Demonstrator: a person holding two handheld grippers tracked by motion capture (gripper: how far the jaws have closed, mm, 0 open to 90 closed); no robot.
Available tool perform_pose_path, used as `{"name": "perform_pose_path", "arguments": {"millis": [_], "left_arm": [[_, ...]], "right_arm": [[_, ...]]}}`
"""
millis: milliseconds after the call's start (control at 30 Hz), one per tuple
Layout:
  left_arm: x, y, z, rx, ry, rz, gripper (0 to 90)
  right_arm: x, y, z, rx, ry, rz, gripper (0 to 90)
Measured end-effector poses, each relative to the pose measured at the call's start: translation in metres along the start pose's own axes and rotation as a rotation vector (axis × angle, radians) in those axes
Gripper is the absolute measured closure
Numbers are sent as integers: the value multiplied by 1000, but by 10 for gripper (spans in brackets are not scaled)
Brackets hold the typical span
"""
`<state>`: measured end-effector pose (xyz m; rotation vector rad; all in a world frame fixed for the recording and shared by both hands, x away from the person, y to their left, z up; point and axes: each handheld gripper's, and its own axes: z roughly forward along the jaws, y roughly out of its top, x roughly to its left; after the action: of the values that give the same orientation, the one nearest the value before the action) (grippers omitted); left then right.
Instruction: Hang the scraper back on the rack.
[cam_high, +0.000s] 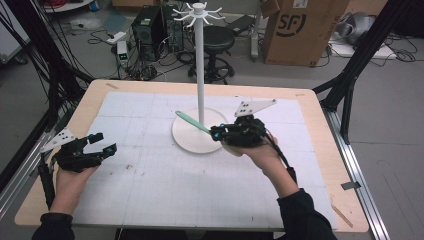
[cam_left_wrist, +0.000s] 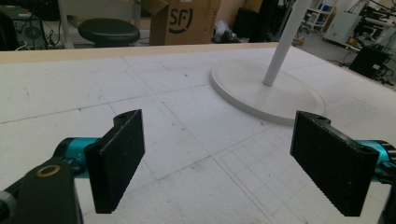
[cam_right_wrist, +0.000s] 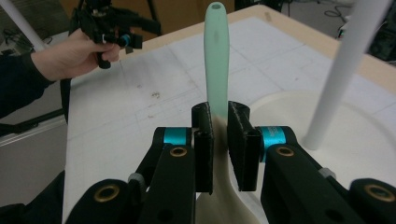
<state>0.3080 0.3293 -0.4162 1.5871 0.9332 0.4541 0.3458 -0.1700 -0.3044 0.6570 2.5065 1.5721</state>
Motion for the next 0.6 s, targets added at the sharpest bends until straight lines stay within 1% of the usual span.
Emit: {"name": "perform_pose_path", "arguments": {"millis": [67,100,133,167,233,267,300,400,433,467,500,567,600], "left_arm": [[0,0,0,0,0,-1,184],[0,0,0,0,0,-1,184],[0,0,0,0,0,-1,184],[0,0,0,0,0,-2,185],[0,0,0,1,1,-2,186],[0,0,0,2,0,-5,186],[0,0,0,2,0,-6,188],[0,0,0,-6,-1,-13,189],[1,0,0,-5,-3,-13,188],[1,0,0,-5,-3,-13,188],[0,0,0,-5,-2,-16,188],[0,0,0,-4,-3,-18,188],[0,0,0,-4,-5,-18,188]], "right_arm": [[-4,6,-13,-6,-7,1,811],[-4,6,-13,-6,-7,1,811],[-5,8,-19,-10,-13,-1,811],[-8,15,-32,-17,-23,-5,811],[-11,21,-44,-32,-24,-3,811],[-11,21,-44,-32,-24,-3,811],[-13,29,-55,-41,-29,-7,811],[-16,42,-73,-64,-39,-16,811],[-15,46,-78,-69,-44,-9,811],[-16,51,-83,-78,-52,-18,811],[-16,55,-89,-77,-56,-14,811],[-17,64,-98,-93,-69,-30,811],[-17,64,-98,-93,-69,-30,811]]}}
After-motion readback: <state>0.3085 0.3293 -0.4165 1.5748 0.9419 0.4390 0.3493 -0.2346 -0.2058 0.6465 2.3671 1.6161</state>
